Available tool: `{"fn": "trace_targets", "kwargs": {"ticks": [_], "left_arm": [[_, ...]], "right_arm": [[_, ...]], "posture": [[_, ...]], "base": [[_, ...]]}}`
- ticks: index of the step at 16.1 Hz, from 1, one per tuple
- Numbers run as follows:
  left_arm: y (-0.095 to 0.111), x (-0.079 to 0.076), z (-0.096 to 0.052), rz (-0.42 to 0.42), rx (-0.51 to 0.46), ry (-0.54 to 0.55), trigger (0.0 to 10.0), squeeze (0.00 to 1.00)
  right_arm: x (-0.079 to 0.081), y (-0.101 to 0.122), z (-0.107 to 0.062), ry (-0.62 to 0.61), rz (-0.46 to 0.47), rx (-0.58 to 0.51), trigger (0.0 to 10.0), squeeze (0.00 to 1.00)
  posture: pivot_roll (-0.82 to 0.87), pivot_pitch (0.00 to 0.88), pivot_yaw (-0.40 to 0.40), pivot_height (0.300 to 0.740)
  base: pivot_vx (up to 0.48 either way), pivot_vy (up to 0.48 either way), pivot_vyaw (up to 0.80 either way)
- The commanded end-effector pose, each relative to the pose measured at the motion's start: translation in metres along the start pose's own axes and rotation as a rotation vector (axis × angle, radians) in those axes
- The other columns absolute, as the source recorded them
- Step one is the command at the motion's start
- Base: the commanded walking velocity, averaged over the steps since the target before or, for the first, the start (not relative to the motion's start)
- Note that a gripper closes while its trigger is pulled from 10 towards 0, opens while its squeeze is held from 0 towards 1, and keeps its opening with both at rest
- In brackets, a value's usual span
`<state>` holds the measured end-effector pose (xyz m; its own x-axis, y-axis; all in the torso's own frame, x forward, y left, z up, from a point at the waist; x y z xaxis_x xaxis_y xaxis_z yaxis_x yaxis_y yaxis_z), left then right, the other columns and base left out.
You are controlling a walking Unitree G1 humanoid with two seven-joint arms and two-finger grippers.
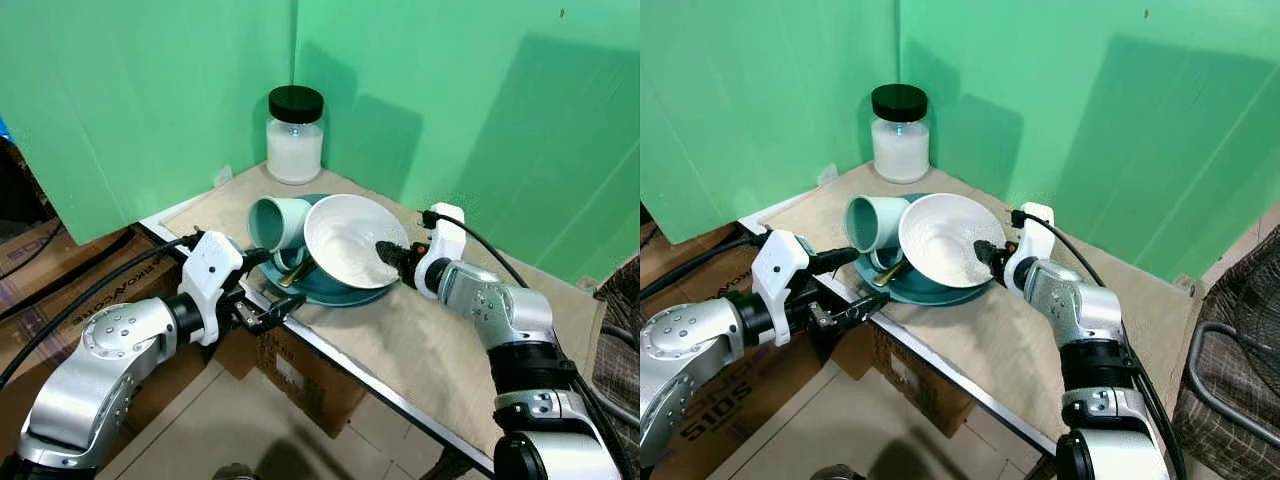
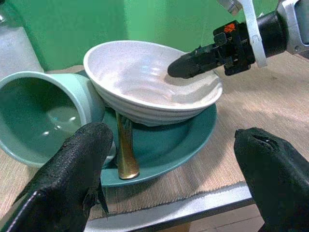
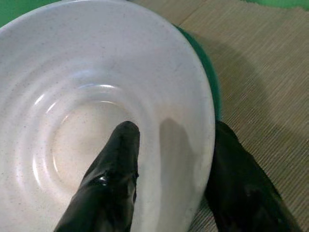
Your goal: Setting the table
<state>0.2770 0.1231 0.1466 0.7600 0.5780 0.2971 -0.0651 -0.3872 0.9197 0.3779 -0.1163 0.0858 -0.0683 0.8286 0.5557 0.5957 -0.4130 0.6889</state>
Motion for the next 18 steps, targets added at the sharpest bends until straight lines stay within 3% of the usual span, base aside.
{"fn": "trace_targets", "kwargs": {"ticks": [1, 14, 18], "left_arm": [[0.003, 0.0, 0.001, 0.019, -0.004, -0.006, 10.0, 0.0], [0.001, 0.003, 0.001, 0.042, 0.001, -0.008, 10.0, 0.0], [0.002, 0.006, 0.001, 0.047, -0.005, -0.002, 10.0, 0.0]], "right_arm": [[-0.004, -0.003, 0.001, -0.002, 0.017, 0.022, 0.0, 0.0], [-0.011, 0.0, 0.0, -0.006, 0.072, -0.011, 0.0, 0.0], [-0.01, 0.025, -0.011, 0.031, 0.107, -0.09, 0.0, 0.0]], "posture": [[0.13, 0.0, -0.073, 0.74], [0.12, 0.0, -0.067, 0.74], [0.12, 0.0, -0.064, 0.74]], "base": [[0.0, 0.0, 0.0], [0.0, 0.0, 0.0], [0.0, 0.0, 0.0]]}}
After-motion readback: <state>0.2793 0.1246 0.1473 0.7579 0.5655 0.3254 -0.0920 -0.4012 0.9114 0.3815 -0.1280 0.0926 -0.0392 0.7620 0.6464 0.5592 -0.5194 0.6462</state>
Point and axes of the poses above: a point about 5 cm out from each wrist's last joint towards the gripper, its own z axis pointing out of the wrist towards the gripper, its own y axis along the axis of the wrist's last joint, x = y × z, the point moved 5 cm from there along z, pointing out of the wrist towards the gripper, and after that the axes turned 12 degrees about z, right-handed, at the moved point
